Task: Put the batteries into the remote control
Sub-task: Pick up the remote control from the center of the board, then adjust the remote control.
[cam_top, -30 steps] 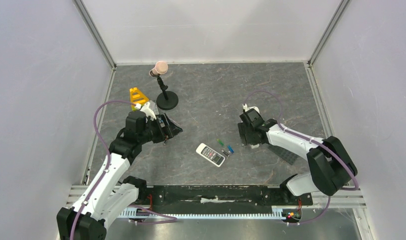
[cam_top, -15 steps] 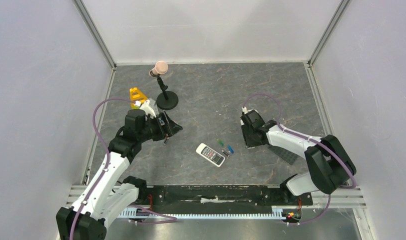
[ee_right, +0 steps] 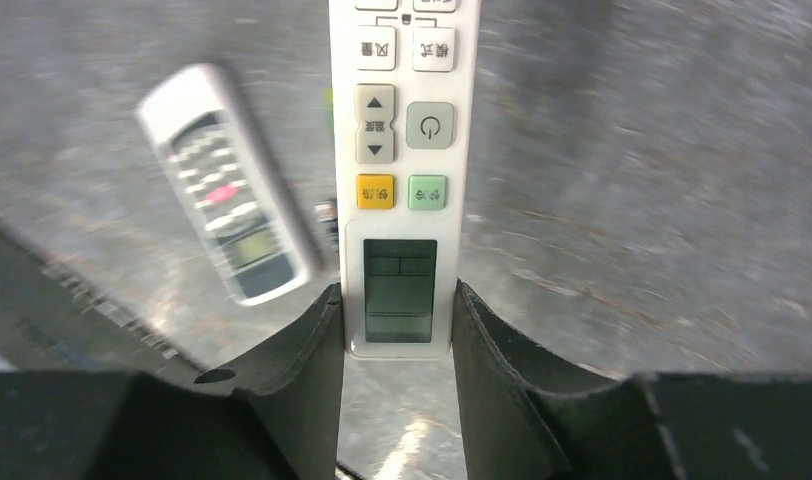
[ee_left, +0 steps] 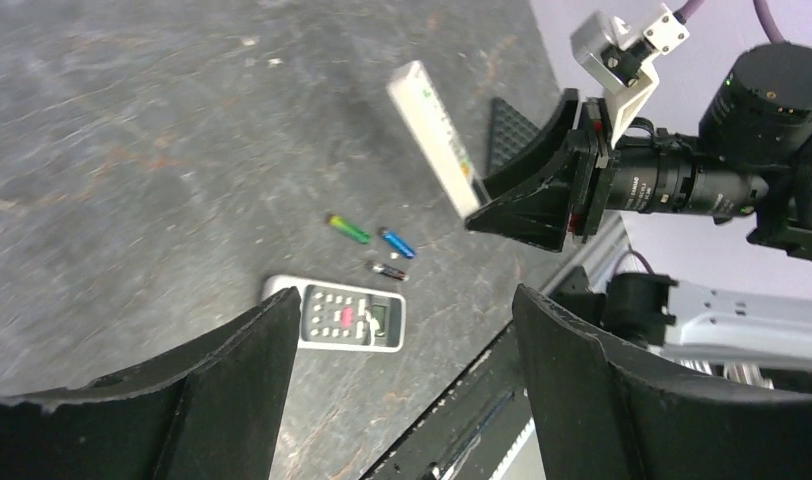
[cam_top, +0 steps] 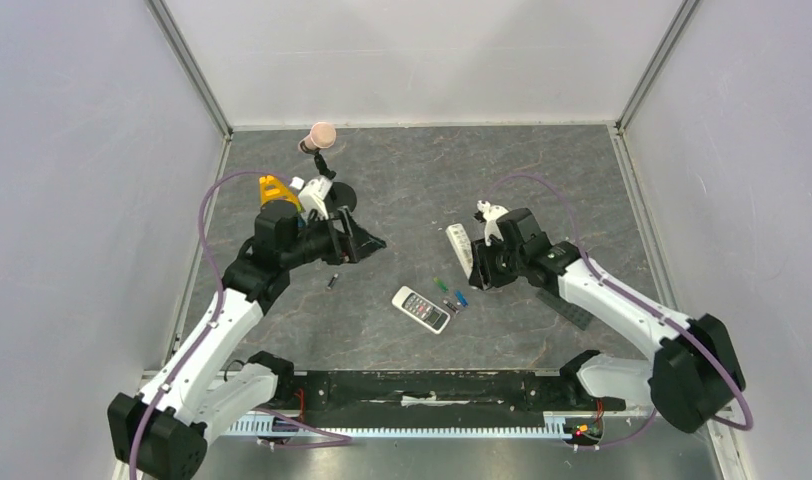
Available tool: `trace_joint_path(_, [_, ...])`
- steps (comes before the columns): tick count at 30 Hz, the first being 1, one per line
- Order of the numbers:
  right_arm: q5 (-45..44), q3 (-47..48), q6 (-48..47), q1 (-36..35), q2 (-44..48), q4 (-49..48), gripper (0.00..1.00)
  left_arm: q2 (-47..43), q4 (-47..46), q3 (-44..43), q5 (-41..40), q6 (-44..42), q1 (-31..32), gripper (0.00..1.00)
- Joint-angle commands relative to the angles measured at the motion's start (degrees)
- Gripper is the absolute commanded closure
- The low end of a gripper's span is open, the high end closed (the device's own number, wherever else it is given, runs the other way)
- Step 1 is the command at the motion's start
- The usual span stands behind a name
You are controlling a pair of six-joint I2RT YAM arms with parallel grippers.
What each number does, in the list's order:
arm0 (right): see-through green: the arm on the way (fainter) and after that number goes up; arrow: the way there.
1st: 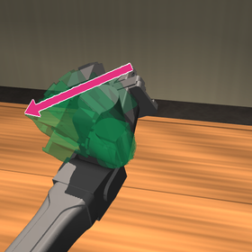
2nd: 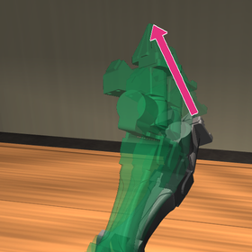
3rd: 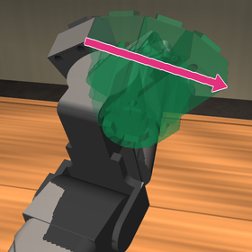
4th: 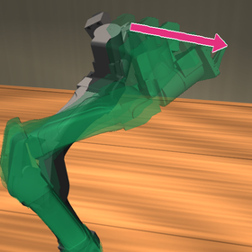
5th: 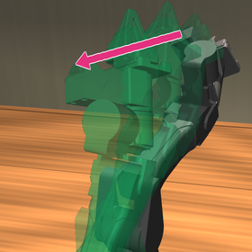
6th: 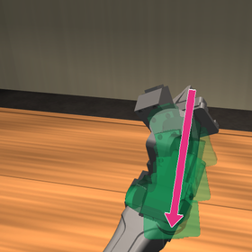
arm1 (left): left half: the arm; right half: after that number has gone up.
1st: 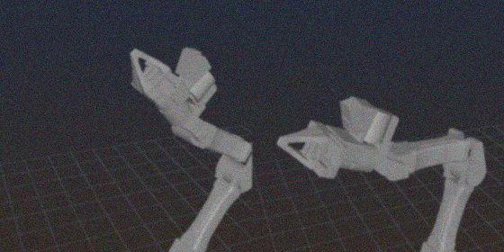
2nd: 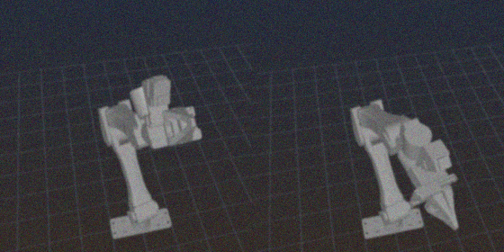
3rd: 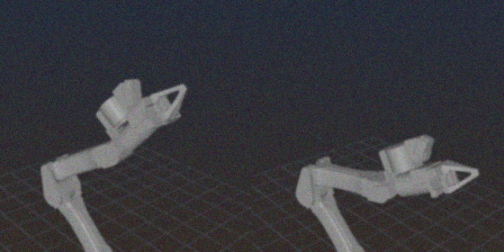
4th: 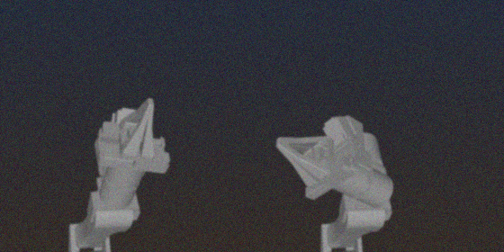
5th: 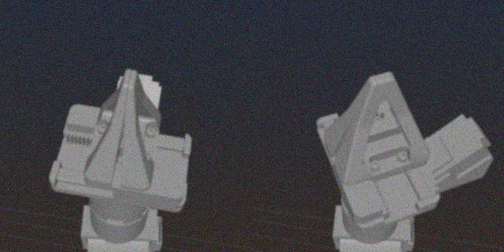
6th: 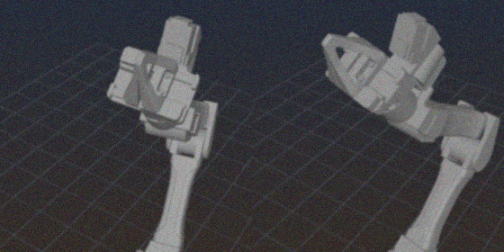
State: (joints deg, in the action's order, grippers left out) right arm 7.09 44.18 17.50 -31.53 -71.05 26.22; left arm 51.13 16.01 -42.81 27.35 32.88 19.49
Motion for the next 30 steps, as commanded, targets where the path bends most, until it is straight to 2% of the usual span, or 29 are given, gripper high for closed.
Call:
trace_joint_path(1, [17.1, 0.9, -1.2, -1.3, 5.8, -4.4, 0.86, 4.2, -6.3, -6.6, 3.6, -3.9, 4.8, 0.17])
trace_joint_path(7, [32.1, -2.8, 2.1, -3.8, 12.1, -12.6, 0.85, 7.5, -7.1, -9.7, 5.0, -2.1, 7.7, 0.17])
trace_joint_path(15, [39.6, -4.1, 10.1, -6.7, 13.1, -24.0, 0.84, 6.7, -12.5, -5.7, 9.5, 2.7, 8.7, 0.13])
trace_joint_path(19, [41.6, -3.7, 12.7, -7.2, 12.9, -27.9, 0.84, 6.3, -15.7, -4.1, 14.6, 5.1, 8.8, 0.13])
trace_joint_path(25, [44.5, -5.1, 20.1, -7.8, 13.6, -36.8, 0.84, 5.6, -27.0, -0.4, 20.1, 11.5, 8.7, 0.12])
trace_joint_path(30, [45.0, -6.1, 25.1, -8.4, 13.4, -42.3, 0.84, 4.8, -42.1, 3.8, 21.3, 20.9, 8.8, 0.16])
